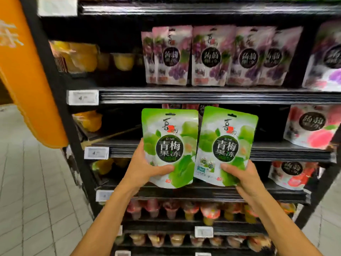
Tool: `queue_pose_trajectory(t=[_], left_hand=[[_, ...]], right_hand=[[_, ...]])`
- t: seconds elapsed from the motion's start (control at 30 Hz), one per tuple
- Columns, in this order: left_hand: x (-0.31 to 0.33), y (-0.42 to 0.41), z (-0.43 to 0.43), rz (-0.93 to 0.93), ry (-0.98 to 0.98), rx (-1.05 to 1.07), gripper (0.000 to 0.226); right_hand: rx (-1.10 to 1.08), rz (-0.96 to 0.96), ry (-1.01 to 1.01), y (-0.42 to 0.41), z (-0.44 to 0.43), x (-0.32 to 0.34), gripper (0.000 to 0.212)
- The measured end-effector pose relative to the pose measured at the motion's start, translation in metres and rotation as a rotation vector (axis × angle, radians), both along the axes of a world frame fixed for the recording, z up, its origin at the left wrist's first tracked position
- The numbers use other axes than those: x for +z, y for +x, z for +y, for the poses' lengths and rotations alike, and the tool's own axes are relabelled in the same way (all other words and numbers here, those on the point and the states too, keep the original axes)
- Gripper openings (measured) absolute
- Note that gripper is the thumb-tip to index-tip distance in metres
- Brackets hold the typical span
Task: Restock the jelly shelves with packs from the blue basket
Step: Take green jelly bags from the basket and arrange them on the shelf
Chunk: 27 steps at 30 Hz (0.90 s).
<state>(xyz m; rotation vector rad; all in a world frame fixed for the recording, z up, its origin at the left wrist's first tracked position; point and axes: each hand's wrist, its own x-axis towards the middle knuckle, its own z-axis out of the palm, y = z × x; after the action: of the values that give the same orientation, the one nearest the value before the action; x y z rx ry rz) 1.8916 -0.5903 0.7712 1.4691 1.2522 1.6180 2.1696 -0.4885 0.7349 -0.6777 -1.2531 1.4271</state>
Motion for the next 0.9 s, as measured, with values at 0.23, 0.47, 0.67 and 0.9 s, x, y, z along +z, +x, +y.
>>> queue_pose_trajectory(t=[0.23,0.47,0.67,0.9], left_hand=[[0.096,-0.040,0.026,0.012,0.209,-0.045,0.079],[0.189,-0.047,0.064,0.089,0.382,-0.042,0.090],[0.259,-0.038,0.084,0.162,0.474,-0.040,0.086],[0.290,-0.041,0.102,0.194,0.480,-0.038,0.093]], right_hand=[[-0.190,-0.001,0.281,-0.011,0.000,0.098,0.048],[-0.258,0.069,0.438,-0.006,0.019,0.207,0.048],[-0.340,-0.012,0.523,0.002,0.030,0.312,0.061],[-0.381,-0.086,0.419,-0.023,0.059,0.402,0.091]])
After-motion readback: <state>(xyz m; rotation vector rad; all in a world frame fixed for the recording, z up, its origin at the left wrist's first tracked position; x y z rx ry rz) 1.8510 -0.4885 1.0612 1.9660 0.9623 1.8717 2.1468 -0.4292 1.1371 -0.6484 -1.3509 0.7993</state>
